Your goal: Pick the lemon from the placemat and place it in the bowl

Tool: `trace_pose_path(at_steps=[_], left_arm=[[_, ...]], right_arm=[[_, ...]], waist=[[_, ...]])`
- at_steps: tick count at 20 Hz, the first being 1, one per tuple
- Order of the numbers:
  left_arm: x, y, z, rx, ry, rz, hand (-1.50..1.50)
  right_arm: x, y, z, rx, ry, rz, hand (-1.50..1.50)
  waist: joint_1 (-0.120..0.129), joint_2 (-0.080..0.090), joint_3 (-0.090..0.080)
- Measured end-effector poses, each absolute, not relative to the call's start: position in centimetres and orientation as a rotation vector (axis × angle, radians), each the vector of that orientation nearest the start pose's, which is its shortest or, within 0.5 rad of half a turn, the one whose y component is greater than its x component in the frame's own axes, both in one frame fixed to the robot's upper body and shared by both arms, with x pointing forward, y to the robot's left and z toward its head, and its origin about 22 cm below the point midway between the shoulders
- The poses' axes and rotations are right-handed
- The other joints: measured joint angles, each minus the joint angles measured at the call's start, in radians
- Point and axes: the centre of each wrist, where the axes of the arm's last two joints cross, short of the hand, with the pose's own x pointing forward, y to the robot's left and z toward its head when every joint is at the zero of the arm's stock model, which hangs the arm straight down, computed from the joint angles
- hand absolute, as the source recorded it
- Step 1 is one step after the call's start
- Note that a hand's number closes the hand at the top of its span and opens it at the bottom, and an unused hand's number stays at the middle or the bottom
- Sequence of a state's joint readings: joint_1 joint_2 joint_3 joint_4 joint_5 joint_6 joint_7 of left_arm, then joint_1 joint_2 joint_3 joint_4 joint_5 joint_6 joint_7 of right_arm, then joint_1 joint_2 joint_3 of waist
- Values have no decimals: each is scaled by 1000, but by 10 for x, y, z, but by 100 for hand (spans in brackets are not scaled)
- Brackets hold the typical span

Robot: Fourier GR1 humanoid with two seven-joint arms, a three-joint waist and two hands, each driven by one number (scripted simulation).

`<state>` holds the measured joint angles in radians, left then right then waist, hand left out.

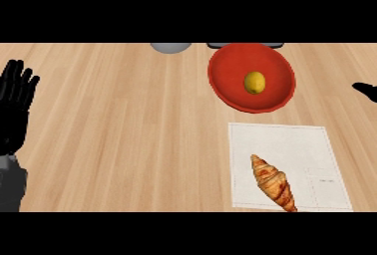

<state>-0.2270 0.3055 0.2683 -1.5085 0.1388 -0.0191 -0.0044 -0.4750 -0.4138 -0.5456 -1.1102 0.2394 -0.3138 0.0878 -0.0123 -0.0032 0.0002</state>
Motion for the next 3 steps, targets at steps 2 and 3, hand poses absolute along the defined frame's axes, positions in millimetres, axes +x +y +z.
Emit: trace_pose_path(at_steps=[2,3], left_arm=[[292,335,87,253,-1776,36,0],[295,332,85,253,-1777,40,0]], right_arm=[[306,-435,86,-893,-1506,-359,-150],[297,-444,85,-887,-1511,-364,-150]], waist=[[-1,0,0],[-2,1,0]])
